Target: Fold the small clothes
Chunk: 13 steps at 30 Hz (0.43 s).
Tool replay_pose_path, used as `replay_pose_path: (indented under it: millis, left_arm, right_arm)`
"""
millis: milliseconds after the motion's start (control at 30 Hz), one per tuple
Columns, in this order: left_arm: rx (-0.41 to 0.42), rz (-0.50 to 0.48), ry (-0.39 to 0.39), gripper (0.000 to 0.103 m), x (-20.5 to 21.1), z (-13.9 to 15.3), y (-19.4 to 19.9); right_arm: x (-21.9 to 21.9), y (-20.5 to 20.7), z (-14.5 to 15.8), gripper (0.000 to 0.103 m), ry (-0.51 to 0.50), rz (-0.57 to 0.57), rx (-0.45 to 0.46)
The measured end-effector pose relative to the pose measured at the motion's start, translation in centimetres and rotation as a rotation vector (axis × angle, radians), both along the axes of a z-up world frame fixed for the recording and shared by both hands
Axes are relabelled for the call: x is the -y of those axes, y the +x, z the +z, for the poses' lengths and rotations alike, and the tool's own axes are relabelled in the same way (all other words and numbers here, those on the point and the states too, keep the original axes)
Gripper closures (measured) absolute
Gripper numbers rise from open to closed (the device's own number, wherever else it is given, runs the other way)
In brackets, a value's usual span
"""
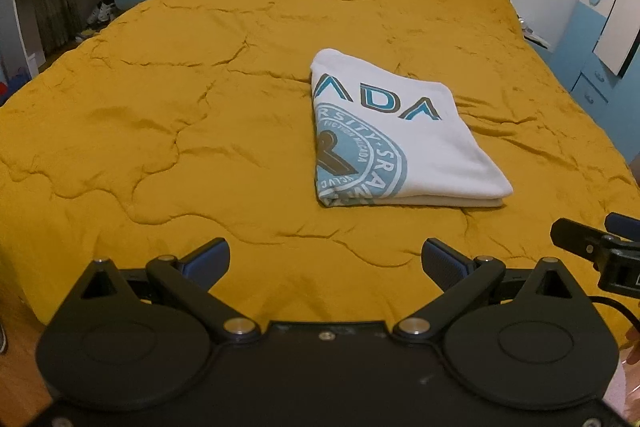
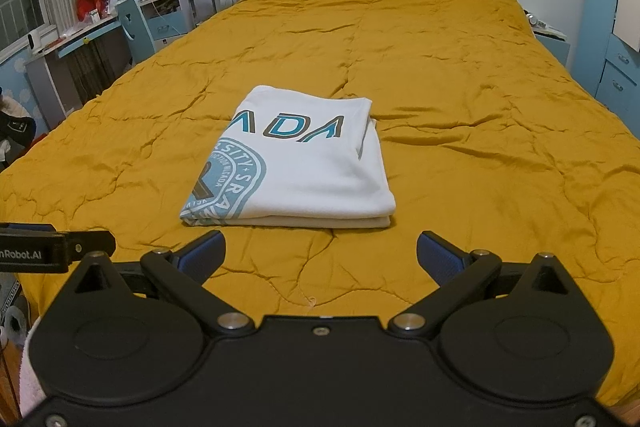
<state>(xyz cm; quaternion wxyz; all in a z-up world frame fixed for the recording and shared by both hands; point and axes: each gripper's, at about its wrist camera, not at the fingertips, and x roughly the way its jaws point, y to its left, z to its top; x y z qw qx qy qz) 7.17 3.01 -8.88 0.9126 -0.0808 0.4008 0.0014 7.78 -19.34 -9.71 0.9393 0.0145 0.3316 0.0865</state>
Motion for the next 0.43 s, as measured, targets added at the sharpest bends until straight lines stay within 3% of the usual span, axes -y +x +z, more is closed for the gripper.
replay_pose_path:
  millis: [200,433]
  left_arm:
    - [0.002,0.009,-0.005,0.000,0.05,-0.03,-0.01]
    - [0.063,-0.004,0.034,0.000,0.50,0.29,-0.57]
  right_arm:
    - [-0.02,0.10,-0.01,0.000,-0.003,0.002,0.000]
    - [-0.12,0.16,-0.05,0.000,-0.001,0.001,-0.003]
